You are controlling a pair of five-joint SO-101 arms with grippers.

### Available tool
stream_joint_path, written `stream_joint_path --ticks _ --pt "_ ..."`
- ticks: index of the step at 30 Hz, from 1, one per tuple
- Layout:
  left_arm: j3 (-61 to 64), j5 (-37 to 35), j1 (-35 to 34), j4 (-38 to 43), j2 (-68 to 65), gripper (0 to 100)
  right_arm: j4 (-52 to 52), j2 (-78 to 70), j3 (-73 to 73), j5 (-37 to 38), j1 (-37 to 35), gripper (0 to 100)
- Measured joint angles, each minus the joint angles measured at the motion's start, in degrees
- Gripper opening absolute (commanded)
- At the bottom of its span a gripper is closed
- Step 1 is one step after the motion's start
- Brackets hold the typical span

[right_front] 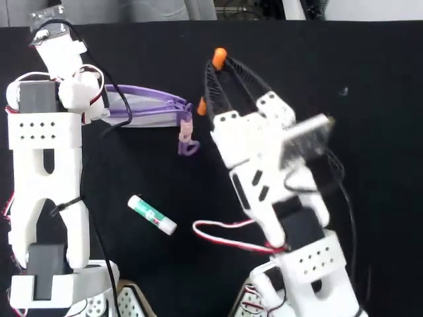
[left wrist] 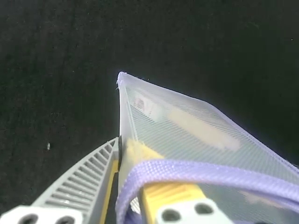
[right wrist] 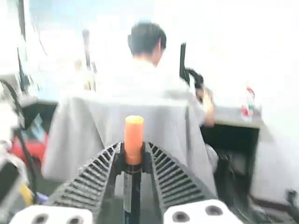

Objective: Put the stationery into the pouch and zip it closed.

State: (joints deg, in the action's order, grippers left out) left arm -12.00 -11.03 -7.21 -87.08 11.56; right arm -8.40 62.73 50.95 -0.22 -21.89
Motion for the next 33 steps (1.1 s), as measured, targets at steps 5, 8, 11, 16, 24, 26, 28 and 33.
stream_joint_path --ticks 5,8,11,16,24,26,28,33 --pt "0.0 -0.2 0.0 0.0 0.0 3 12.2 6.2 7.7 -4.0 -4.0 1.1" --pt "0.0 -0.4 0.0 0.0 0.0 3 18.4 7.5 10.7 -4.1 -6.8 1.1" --pt "0.0 -0.4 0.0 0.0 0.0 3 22.7 7.5 12.5 -4.2 -8.7 1.1" --pt "0.0 -0.4 0.0 0.0 0.0 3 31.5 7.5 17.6 -4.2 -9.9 1.1" --pt "0.0 -0.4 0.0 0.0 0.0 3 44.7 0.1 21.0 -4.2 -10.1 1.1" --pt "0.0 -0.4 0.0 0.0 0.0 3 47.7 -4.5 21.0 -4.2 -10.1 1.1" --pt "0.0 -0.4 0.0 0.0 0.0 3 50.3 -9.2 21.0 -4.3 -10.2 1.1" --pt "0.0 -0.4 0.0 0.0 0.0 3 55.6 -19.5 21.0 -4.3 -10.3 1.5"
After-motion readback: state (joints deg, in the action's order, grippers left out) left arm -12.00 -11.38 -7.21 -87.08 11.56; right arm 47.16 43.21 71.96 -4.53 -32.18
